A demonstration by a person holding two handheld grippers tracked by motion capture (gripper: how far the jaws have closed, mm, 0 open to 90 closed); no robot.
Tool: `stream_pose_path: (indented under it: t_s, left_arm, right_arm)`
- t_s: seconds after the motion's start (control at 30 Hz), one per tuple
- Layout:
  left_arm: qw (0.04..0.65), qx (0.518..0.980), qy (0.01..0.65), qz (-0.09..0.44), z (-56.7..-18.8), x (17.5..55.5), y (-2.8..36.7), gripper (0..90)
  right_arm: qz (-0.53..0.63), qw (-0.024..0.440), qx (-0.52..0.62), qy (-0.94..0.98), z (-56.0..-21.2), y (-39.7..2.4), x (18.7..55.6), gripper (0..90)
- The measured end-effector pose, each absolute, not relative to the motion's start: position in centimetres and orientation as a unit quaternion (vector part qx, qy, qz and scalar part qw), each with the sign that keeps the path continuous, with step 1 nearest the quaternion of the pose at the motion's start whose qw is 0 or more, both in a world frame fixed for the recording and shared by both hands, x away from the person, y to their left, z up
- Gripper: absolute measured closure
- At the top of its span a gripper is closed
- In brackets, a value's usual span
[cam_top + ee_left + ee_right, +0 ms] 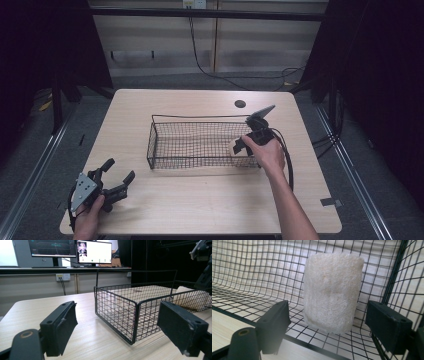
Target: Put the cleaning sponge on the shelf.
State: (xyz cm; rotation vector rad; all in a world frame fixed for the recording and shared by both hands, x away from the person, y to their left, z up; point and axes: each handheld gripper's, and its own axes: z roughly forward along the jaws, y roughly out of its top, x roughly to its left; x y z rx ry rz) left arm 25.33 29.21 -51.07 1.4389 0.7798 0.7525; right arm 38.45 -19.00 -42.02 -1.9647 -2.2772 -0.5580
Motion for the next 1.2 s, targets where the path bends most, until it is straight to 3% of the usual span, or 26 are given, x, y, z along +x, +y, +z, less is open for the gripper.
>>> stream_pose_path:
  t_s: [0.9, 1.2]
  left_arm:
    - [0.621, 0.627, 0.338, 0.328, -51.1, 25.3, 29.2, 15.7]
    - [0.621, 0.626, 0.339, 0.327, -51.1, 25.3, 29.2, 15.7]
  right_arm:
    - [-0.267, 0.068, -0.584, -0.763, -39.1, -19.3, 35.6, 26.9]
    - [-0.276, 0.057, -0.563, -0.777, -38.1, -19.4, 33.9, 26.9]
